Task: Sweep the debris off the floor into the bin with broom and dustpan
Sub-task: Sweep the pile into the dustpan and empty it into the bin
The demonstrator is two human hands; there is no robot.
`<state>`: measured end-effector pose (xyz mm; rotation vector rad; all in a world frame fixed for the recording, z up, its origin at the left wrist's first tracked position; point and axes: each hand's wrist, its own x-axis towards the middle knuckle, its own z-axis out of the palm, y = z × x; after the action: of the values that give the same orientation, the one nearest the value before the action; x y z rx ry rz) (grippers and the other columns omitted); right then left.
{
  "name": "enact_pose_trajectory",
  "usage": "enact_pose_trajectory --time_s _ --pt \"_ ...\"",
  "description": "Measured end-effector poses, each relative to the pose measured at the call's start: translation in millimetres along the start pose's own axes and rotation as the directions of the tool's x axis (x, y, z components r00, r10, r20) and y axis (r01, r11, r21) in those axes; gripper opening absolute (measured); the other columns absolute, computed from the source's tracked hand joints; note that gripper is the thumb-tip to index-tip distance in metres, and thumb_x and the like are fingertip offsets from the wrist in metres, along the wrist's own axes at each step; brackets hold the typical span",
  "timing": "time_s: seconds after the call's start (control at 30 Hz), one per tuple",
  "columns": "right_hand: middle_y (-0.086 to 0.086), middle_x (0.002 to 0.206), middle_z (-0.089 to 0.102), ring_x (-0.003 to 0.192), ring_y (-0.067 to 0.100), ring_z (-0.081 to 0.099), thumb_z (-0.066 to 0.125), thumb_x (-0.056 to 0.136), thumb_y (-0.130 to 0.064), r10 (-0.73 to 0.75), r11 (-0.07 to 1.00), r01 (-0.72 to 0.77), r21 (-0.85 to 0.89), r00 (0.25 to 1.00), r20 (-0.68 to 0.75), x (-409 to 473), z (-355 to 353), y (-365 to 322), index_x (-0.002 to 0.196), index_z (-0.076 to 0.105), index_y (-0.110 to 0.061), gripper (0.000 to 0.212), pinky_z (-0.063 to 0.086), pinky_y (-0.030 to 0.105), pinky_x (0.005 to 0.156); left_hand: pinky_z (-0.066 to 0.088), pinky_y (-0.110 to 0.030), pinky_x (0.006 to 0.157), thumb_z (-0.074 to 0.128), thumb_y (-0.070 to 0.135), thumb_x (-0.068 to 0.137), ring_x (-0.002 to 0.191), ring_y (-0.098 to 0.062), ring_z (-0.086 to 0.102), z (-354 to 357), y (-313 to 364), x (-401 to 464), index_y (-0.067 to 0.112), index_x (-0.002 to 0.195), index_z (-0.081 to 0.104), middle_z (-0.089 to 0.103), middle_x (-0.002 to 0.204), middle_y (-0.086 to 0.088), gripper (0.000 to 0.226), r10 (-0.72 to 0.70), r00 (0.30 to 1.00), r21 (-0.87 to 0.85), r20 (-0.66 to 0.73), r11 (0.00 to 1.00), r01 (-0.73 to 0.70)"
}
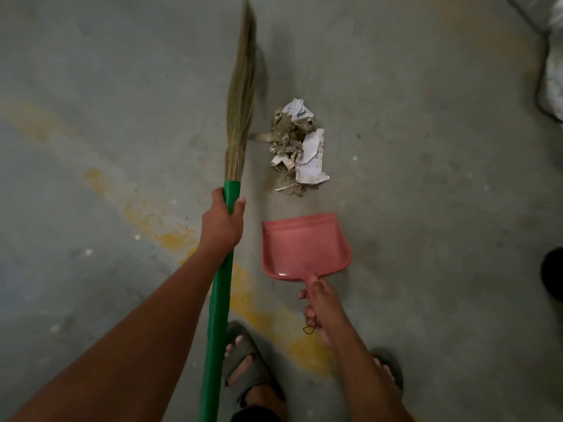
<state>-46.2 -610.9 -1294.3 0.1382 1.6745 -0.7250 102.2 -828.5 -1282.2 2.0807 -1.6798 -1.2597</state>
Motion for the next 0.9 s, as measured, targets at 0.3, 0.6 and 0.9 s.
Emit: enact_pose_trajectory --time_s 0.3,0.6,0.9 --pt "0.001 0.087 0.055 0.041 0.006 0.033 0.044 0.112 -0.044 0.062 0.998 -0.061 0.035 0.998 -0.023 61 23 -30 0.106 0.054 -0.019 0.028 0.024 0.020 0.049 0.046 -0.039 0.072 0.047 0.053 0.107 0.089 -0.040 0.064 -2 10 48 0.022 0.144 0.043 0.066 0.102 -0.020 0.048 0.114 0.988 0.279 0.105 0.950 -0.139" --pt "0.001 0.061 0.044 0.038 0.010 0.032 0.046 0.108 -0.055 0.007 0.997 -0.014 -0.074 0.995 -0.095 91 -2 -30 0.091 0.057 -0.012 0.048 0.026 0.019 0.041 0.049 -0.050 0.079 0.049 0.045 0.106 0.097 -0.051 0.064 22 44 129 0.017 0.137 0.042 0.066 0.108 -0.027 0.042 0.156 0.988 0.444 0.014 0.884 -0.146" --pt "0.002 0.073 0.060 0.045 0.008 0.043 0.051 0.107 -0.053 -0.156 0.972 0.130 -0.198 0.980 -0.122 118 -27 -22 0.084 0.062 -0.008 0.051 0.036 0.025 0.045 0.056 -0.051 0.078 0.053 0.040 0.102 0.097 -0.043 0.064 58 75 225 0.030 0.142 0.038 0.060 0.107 -0.017 0.044 0.125 0.991 0.609 0.038 0.783 -0.122"
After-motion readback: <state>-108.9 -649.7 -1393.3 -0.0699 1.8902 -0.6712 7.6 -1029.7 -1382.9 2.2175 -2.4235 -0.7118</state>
